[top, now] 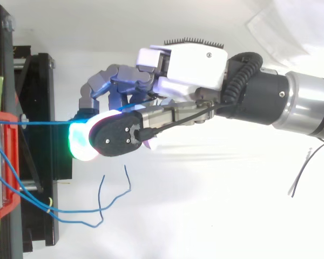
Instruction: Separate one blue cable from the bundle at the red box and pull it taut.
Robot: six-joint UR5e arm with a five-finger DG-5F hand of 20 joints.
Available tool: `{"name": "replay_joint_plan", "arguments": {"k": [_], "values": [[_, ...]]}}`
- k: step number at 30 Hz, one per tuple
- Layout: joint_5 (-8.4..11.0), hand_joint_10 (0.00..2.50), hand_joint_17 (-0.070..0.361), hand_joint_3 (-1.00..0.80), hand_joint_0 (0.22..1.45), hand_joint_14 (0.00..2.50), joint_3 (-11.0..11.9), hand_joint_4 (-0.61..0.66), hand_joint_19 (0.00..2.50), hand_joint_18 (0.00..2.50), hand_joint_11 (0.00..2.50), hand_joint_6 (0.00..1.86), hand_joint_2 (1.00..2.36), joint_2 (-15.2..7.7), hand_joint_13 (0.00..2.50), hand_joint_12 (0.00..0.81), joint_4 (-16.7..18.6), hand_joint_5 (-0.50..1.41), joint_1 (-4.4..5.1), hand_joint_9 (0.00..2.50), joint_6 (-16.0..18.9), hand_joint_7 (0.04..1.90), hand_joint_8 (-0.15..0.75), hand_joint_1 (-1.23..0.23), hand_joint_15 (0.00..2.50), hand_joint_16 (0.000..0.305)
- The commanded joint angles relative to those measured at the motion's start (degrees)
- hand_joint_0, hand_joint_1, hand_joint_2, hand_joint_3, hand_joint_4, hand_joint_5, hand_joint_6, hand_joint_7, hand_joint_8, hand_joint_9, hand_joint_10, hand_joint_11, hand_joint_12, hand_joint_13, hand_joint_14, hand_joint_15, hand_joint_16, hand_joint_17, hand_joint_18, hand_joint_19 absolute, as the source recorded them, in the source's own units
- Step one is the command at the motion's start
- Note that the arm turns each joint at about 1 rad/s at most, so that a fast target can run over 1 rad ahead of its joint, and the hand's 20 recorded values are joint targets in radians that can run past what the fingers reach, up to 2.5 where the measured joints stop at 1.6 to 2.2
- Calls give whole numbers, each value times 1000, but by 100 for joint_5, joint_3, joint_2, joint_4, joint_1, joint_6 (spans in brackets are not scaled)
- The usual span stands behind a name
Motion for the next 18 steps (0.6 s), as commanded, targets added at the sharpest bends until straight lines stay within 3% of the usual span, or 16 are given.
{"name": "replay_joint_plan", "arguments": {"k": [1,5,6,11,18], "values": [[129,2500,177,-500,432,2500,0,217,707,1596,2304,892,1000,-11,1324,626,-10,-237,12,253,-86,861,456,-452,1552,79],[200,2500,186,-500,446,2500,0,217,709,1896,2465,880,1000,-11,1572,676,-10,-227,-15,465,-130,890,483,-460,1632,83],[200,2500,189,-500,456,2500,0,215,739,1974,2492,875,1000,-2,1628,686,-1,-222,-15,522,-130,906,480,-465,1626,252],[191,2500,190,-500,493,2500,0,212,753,2155,2500,863,1000,-11,1777,722,60,-207,-76,687,-69,960,491,-479,1662,254],[191,2500,188,-500,545,2500,0,201,763,2167,2500,860,1000,-2,1812,748,140,-199,-199,766,195,990,498,-547,1685,250]]}}
